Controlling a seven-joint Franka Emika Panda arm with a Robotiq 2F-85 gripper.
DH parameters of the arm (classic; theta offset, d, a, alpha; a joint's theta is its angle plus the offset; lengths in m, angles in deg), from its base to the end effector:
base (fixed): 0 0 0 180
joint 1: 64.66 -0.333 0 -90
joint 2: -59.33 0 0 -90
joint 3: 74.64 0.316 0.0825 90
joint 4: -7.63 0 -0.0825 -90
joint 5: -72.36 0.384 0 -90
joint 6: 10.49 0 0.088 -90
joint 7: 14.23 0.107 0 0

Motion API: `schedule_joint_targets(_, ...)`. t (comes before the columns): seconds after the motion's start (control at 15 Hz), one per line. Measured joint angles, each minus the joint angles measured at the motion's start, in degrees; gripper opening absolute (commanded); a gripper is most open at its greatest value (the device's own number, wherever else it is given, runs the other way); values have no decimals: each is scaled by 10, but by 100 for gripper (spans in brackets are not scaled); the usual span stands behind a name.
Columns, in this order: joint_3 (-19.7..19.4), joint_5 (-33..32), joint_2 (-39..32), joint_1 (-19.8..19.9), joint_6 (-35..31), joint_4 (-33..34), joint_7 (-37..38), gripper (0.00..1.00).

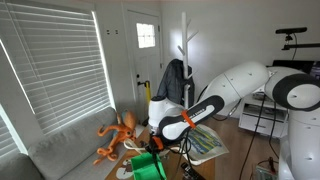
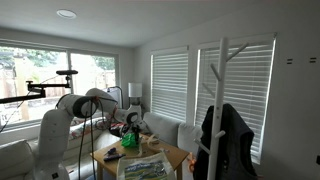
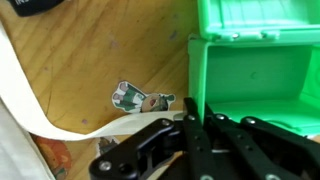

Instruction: Turn the green storage box slightly clockwise once

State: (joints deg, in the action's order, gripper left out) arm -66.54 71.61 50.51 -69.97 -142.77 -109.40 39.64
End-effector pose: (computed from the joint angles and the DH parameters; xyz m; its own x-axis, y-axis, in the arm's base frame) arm 0.5734 0.1344 0.3790 0.7612 -0.6459 0.0581 -0.6395 -0.7625 -0.0982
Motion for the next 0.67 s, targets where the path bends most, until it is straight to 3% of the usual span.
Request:
schedule_joint_targets(0.07,-1,0,-7,-4,-1,5,2,32)
schedule_joint_targets(0.33,-10,-8,1,-19,-1,7,20,58)
schedule_joint_targets(0.6,-11,9,89,-18,-3,-23,-7,85)
schedule_joint_targets(0.67,-11,30,119,-18,-5,-34,-37,68)
